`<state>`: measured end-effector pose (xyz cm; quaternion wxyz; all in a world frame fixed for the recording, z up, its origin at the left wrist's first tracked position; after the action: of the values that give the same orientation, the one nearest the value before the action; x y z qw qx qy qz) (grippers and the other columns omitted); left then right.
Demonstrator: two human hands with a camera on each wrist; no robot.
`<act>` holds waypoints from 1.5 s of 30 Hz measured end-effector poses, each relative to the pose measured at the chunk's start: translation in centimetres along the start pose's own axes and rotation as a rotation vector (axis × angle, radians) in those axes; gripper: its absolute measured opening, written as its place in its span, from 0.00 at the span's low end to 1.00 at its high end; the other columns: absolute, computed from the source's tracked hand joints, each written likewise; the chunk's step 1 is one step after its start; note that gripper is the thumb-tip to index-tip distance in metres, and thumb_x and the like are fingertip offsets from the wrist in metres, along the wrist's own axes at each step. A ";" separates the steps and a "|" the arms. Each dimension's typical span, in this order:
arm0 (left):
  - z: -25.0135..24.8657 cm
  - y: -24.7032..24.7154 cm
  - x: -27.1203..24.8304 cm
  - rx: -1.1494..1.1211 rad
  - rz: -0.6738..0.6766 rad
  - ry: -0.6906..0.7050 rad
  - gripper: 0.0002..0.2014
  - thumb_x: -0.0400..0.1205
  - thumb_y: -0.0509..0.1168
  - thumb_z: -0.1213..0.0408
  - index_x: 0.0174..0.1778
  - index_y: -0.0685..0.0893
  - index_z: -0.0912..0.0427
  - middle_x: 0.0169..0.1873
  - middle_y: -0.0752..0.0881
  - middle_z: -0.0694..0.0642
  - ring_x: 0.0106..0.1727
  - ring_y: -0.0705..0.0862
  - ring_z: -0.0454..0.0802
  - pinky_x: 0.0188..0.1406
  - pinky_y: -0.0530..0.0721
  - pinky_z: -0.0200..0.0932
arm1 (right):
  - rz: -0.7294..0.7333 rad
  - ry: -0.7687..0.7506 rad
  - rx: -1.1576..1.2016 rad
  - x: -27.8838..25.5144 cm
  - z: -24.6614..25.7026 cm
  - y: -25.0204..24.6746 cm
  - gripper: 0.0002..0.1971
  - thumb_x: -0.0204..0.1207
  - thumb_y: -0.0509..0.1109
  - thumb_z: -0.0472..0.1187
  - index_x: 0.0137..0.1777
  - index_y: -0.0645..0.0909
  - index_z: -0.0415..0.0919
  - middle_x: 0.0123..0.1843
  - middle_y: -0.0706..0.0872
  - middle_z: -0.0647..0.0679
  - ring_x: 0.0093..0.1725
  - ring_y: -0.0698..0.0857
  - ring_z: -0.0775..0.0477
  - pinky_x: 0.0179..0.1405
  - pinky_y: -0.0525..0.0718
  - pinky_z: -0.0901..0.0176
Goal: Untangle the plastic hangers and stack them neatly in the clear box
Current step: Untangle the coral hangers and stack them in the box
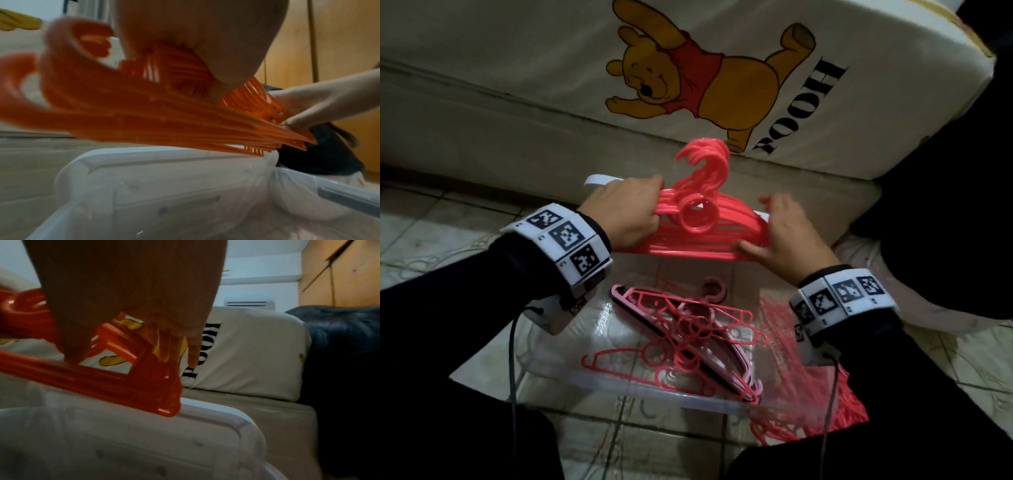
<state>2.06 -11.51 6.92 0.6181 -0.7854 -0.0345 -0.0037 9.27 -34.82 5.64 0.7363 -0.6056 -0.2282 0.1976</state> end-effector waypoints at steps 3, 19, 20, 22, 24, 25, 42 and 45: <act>0.2 -0.6 0.0 0.001 -0.027 -0.004 0.07 0.74 0.60 0.65 0.46 0.69 0.55 0.49 0.84 0.62 0.51 0.83 0.64 0.51 0.79 0.55 | 0.059 0.164 0.064 -0.6 -1.8 -0.8 0.22 0.60 0.74 0.65 0.46 0.74 0.54 0.39 0.79 0.51 0.40 0.78 0.47 0.36 0.75 0.55; 0.5 -2.2 0.5 -0.182 -0.066 -0.068 0.08 0.78 0.61 0.63 0.51 0.71 0.52 0.42 0.81 0.56 0.42 0.80 0.61 0.41 0.73 0.49 | 0.720 -0.107 -0.070 -2.0 2.2 7.6 0.11 0.75 0.70 0.44 0.55 0.85 0.43 0.54 0.88 0.41 0.53 0.86 0.40 0.47 0.78 0.57; 0.3 -2.2 0.6 -0.183 -0.073 -0.060 0.09 0.78 0.61 0.64 0.52 0.73 0.53 0.42 0.82 0.56 0.44 0.81 0.61 0.43 0.72 0.49 | 0.745 -0.174 -0.115 -2.3 3.5 9.3 0.11 0.76 0.67 0.43 0.56 0.84 0.42 0.55 0.86 0.39 0.54 0.85 0.38 0.46 0.77 0.57; 0.0 -2.1 0.7 -0.187 -0.080 -0.052 0.10 0.77 0.62 0.64 0.54 0.74 0.52 0.43 0.83 0.55 0.47 0.81 0.61 0.46 0.70 0.48 | 0.762 -0.365 -0.208 -2.9 5.7 12.2 0.13 0.77 0.64 0.41 0.58 0.82 0.39 0.52 0.85 0.36 0.53 0.85 0.37 0.46 0.78 0.56; -0.2 -2.0 0.7 -0.221 -0.059 -0.074 0.10 0.77 0.62 0.63 0.52 0.73 0.49 0.45 0.84 0.55 0.45 0.80 0.60 0.48 0.77 0.51 | 0.752 -0.552 -0.371 -3.6 6.8 14.4 0.14 0.78 0.62 0.41 0.60 0.81 0.38 0.43 0.83 0.40 0.55 0.84 0.38 0.49 0.80 0.54; -0.1 -2.0 0.7 -0.233 -0.047 -0.089 0.10 0.76 0.63 0.62 0.51 0.72 0.47 0.45 0.84 0.55 0.44 0.80 0.58 0.49 0.79 0.55 | 0.804 -0.585 -0.400 -3.9 7.2 15.2 0.14 0.80 0.61 0.43 0.60 0.82 0.39 0.40 0.80 0.43 0.56 0.84 0.39 0.49 0.79 0.55; -0.1 -2.5 0.4 -0.272 -0.152 -0.080 0.10 0.78 0.62 0.63 0.51 0.70 0.48 0.42 0.81 0.54 0.42 0.80 0.61 0.41 0.75 0.50 | 0.694 -0.514 -0.215 -1.4 7.0 10.4 0.09 0.71 0.66 0.37 0.50 0.85 0.40 0.49 0.88 0.40 0.48 0.86 0.38 0.49 0.82 0.55; -0.3 -2.9 0.4 -0.341 -0.185 -0.111 0.10 0.78 0.63 0.62 0.54 0.73 0.49 0.42 0.81 0.51 0.44 0.80 0.60 0.42 0.73 0.49 | 0.677 -0.422 -0.163 -0.9 6.4 8.7 0.09 0.73 0.68 0.41 0.51 0.86 0.45 0.50 0.88 0.42 0.49 0.86 0.38 0.47 0.85 0.50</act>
<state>2.26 -11.10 9.82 0.4704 -0.8710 -0.1396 -0.0229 4.71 -28.53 -1.95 0.5161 -0.6491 -0.1770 0.5301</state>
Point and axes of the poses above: each hand's wrist, its own x-axis towards the middle knuckle, its own y-axis out of the palm, z = x × y, the point moved 1 cm from there along x, towards the middle knuckle
